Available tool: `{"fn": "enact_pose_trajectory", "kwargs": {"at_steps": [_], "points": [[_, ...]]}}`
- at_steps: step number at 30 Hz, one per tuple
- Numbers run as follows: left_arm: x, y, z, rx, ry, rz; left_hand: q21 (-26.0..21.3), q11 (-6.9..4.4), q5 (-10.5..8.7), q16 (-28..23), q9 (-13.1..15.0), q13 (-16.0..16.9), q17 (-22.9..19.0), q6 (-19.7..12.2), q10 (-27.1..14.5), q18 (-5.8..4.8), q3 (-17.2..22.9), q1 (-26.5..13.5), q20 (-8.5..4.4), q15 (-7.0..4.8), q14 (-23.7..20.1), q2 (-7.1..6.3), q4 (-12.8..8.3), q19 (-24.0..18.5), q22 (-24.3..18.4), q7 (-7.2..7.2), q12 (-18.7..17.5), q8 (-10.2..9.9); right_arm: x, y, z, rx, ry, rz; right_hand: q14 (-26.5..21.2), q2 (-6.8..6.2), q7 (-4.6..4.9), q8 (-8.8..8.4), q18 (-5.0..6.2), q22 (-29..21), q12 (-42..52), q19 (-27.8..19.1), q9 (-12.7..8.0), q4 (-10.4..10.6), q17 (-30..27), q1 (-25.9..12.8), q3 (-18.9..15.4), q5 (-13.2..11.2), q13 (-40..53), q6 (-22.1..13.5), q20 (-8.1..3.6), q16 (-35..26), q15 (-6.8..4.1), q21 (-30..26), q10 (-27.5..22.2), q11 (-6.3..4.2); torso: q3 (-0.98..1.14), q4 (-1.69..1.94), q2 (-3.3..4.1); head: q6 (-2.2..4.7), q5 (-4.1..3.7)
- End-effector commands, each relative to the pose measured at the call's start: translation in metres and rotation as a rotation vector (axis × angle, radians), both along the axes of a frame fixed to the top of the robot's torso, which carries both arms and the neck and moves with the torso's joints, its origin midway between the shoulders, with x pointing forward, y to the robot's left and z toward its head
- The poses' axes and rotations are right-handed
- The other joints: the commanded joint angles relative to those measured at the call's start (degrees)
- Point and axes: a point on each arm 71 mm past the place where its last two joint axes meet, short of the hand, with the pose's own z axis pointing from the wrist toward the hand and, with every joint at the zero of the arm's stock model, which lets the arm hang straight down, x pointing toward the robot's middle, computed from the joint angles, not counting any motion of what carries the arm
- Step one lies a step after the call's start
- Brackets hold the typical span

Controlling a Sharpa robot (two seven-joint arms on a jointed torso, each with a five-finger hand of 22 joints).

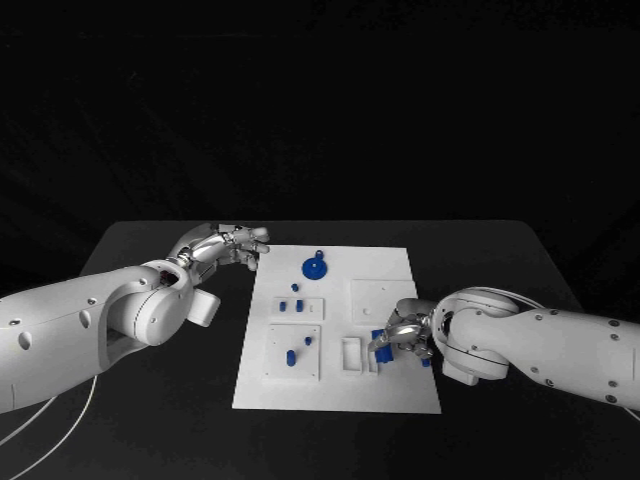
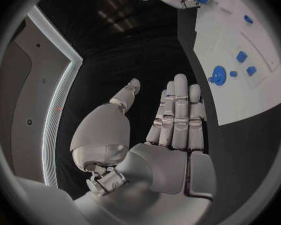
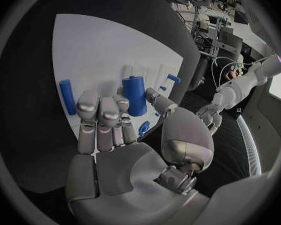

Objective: Assemble the parts on the task board

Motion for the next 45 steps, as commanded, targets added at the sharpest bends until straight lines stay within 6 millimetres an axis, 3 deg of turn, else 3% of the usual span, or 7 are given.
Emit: {"fn": "enact_pose_trajectory", "kwargs": {"at_steps": [1,10,23,45], "points": [[0.0,-0.002,0.001,-0.013,-0.003,-0.011,-0.3,-0.02,-0.16,-0.2,-0.1,0.0,0.1,-0.4,-0.2,0.79,-0.2,-0.2,0.05,0.0,0.4,0.43,-0.2,0.4,0.1,0.03,-0.2,0.1,-0.002,0.005,0.002,0.044,0.028,-0.017,0.1,-0.33,0.36,0.15,4.81,1.0,-0.1,0.0,0.0,-0.2,-0.1,-1.0,-0.2,-0.1,-0.1,0.7,0.31,0.4,-0.27,0.3,0.4,-0.23,-0.04,0.07,0.02,-0.09,-0.05],[-0.001,-0.003,0.002,-0.022,-0.007,-0.017,-0.6,-0.01,-0.13,-0.5,-0.2,0.0,0.3,-0.4,-0.2,0.79,-0.9,-1.3,0.1,0.03,0.4,0.38,0.0,0.4,0.2,0.01,-0.2,0.2,-0.001,0.017,-0.001,0.062,0.068,-0.007,0.1,-1.45,0.35,-0.16,4.81,1.0,-0.3,-0.1,-0.1,0.0,-0.1,-3.0,-1.3,-0.1,-0.1,0.9,0.42,0.4,-0.29,0.5,0.5,-0.25,-0.09,0.09,0.04,-0.12,0.13],[-0.001,-0.003,0.002,-0.022,-0.005,-0.019,-0.7,-0.01,-0.09,-0.5,-0.2,0.0,0.4,-0.4,-0.2,0.81,-1.2,-1.6,0.09,0.01,0.4,0.5,0.0,0.4,0.2,0.0,-0.3,0.2,0.0,0.035,-0.01,0.066,0.101,0.012,0.0,-1.4,0.33,-0.33,4.81,0.9,-0.4,-0.1,-0.1,-0.1,-0.1,-3.9,-2.0,-0.1,0.0,1.0,0.38,0.5,-0.32,0.5,0.5,-0.27,-0.07,0.12,0.08,-0.32,0.3],[-0.001,-0.002,0.001,-0.021,-0.003,-0.018,-0.8,-0.01,-0.05,-0.6,-0.2,0.0,0.4,-0.4,-0.3,0.84,-1.2,-1.6,0.08,0.01,0.4,0.62,0.0,0.4,0.2,0.0,-0.3,0.2,-0.002,0.039,-0.016,0.056,0.104,0.022,0.0,-1.47,0.34,-0.5,4.81,0.9,-0.5,-0.3,-0.2,-0.1,-0.2,-4.4,-2.3,-0.1,0.0,0.9,0.32,0.5,-0.33,0.5,0.4,-0.26,-0.01,0.04,0.07,-0.49,0.47]]}}
